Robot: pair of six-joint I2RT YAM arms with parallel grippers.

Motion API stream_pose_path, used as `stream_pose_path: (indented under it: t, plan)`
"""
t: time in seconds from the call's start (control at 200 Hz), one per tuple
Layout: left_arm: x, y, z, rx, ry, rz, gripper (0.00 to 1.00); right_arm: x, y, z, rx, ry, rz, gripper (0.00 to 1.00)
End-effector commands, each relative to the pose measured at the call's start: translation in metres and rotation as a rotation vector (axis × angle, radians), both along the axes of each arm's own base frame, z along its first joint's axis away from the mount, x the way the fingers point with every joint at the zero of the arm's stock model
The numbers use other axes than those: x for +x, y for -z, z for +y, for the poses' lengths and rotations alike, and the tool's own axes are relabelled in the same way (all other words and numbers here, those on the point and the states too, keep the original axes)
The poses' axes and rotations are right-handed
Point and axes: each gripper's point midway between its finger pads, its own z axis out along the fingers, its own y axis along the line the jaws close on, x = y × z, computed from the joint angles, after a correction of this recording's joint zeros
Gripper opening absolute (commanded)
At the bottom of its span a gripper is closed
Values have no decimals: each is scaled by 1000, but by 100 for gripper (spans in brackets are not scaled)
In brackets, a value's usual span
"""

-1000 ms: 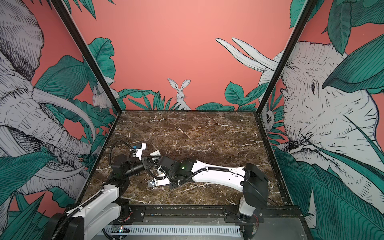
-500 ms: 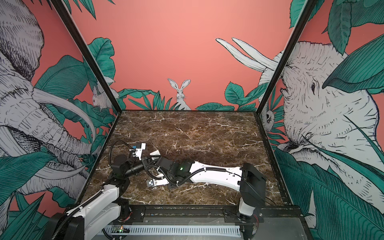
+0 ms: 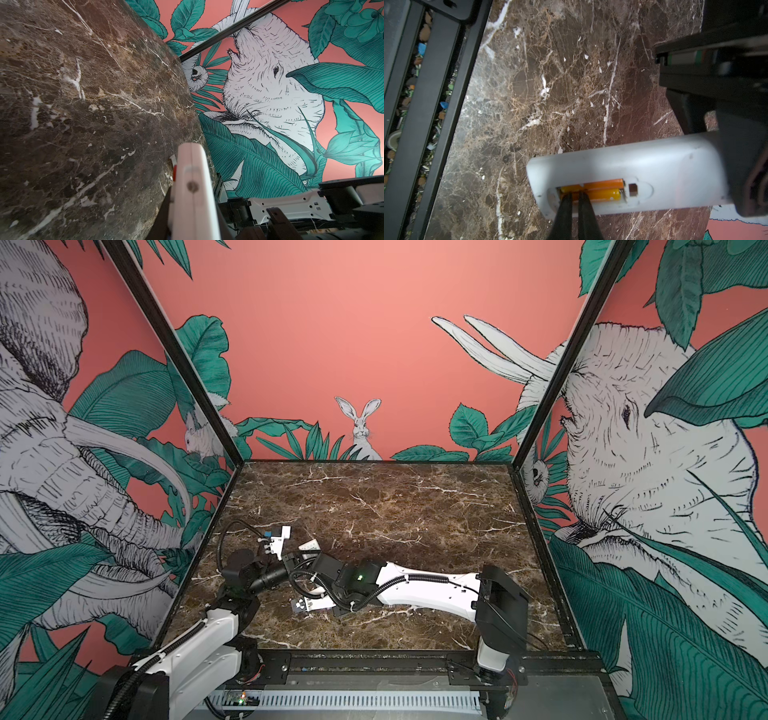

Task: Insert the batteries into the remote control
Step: 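Press both orange batteries down into the compartment with the right gripper fingers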

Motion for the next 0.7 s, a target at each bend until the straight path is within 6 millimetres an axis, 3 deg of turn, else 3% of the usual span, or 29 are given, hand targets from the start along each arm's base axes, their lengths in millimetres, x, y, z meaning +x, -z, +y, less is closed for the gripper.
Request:
stream_pose_path:
  t: [0.0, 0.695]
  plan:
    - [-7, -24, -7, -50, 65, -39, 0, 4, 2, 9, 12, -4, -16, 10]
    - [-7, -22, -7, -42, 63, -39, 0, 1, -4, 7, 36, 4, -6, 12]
